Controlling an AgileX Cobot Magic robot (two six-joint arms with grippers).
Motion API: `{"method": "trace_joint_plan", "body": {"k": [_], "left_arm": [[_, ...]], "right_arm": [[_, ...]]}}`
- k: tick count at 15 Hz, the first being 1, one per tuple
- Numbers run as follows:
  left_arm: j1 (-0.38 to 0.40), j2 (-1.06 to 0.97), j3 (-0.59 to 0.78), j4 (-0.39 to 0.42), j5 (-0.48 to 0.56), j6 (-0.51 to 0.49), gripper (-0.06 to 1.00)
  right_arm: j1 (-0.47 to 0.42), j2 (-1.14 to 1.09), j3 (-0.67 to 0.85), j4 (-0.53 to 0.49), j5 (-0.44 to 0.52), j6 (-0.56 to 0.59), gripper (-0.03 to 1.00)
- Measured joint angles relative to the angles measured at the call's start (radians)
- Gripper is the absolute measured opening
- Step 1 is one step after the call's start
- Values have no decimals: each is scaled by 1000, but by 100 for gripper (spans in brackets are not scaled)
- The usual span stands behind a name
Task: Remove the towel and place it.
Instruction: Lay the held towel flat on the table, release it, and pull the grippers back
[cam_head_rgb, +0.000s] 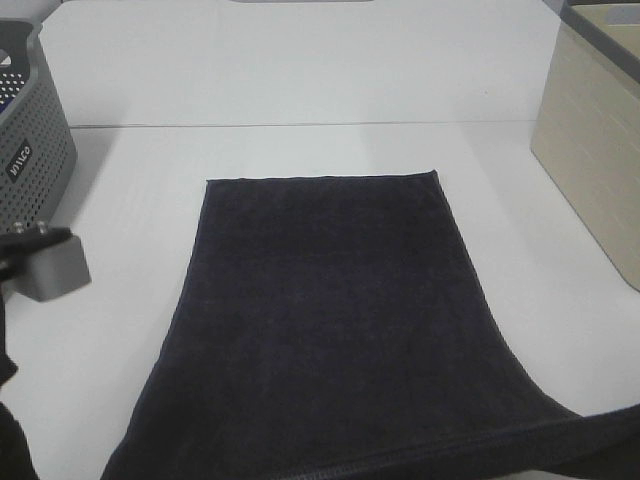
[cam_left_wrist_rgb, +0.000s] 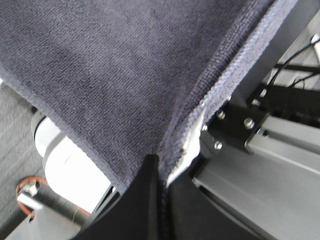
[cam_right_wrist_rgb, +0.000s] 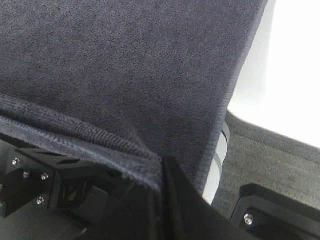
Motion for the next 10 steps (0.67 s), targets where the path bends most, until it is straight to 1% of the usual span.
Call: {"method": "trace_joint_plan", "body": {"k": [2,3,7,10], "left_arm": [[-50,43,5,19,-13,-18,0],[-56,66,5,19,-13,-21,0],[-59,164,5,19,-14,-23,0],[-59,230,5,19,-13,-23,0]], "right_arm": [[-5,0,42,7,2,0,2],[-5,0,66,10,2,0,2],[-6,22,115,20,2,0,2],[-6,138,133,41,1,-6,2]]}}
